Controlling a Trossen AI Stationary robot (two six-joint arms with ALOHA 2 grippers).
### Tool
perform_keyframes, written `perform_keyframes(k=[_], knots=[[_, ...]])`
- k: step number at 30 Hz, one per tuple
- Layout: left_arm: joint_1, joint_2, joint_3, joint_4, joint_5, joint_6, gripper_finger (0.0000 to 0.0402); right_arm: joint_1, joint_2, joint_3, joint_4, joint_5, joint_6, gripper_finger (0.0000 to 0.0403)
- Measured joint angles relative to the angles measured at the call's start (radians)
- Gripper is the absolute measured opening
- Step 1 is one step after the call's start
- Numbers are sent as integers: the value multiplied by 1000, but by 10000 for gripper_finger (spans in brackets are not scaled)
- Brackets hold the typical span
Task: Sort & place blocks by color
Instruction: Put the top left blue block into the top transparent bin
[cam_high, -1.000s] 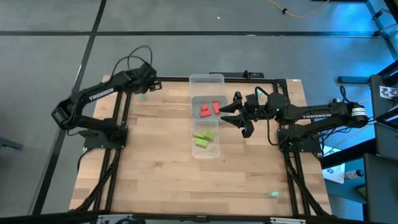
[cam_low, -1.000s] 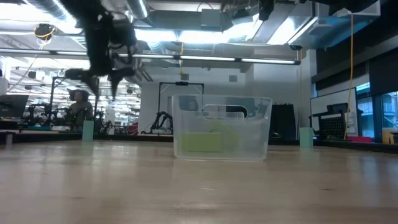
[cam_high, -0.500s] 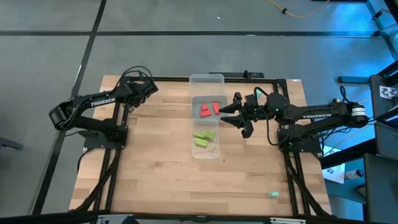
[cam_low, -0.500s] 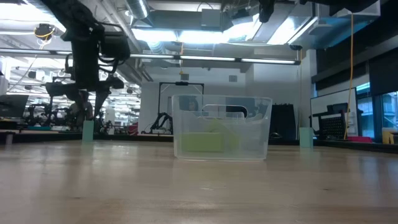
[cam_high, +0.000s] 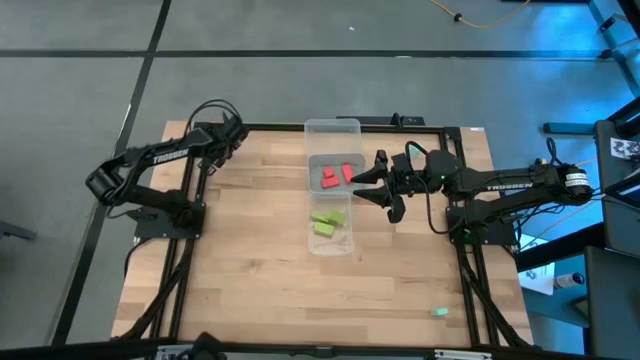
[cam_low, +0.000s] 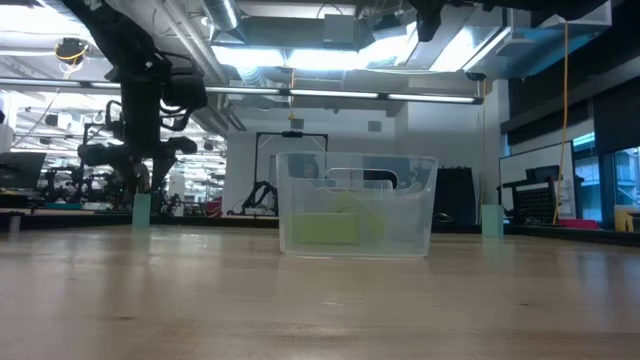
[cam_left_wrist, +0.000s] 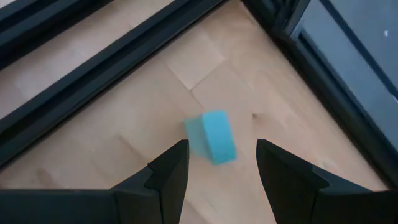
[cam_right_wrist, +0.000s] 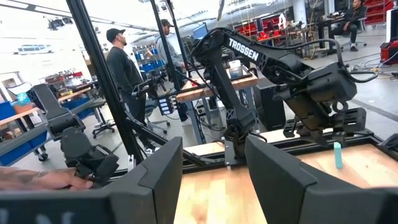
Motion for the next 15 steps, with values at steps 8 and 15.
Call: perform_keyframes(k=[8, 15], knots=[[28, 66, 0, 28, 39, 16, 180, 0, 0, 0, 0, 0, 1, 179], [32, 91, 0, 45, 13, 15, 180, 0, 0, 0, 0, 0, 2, 179]])
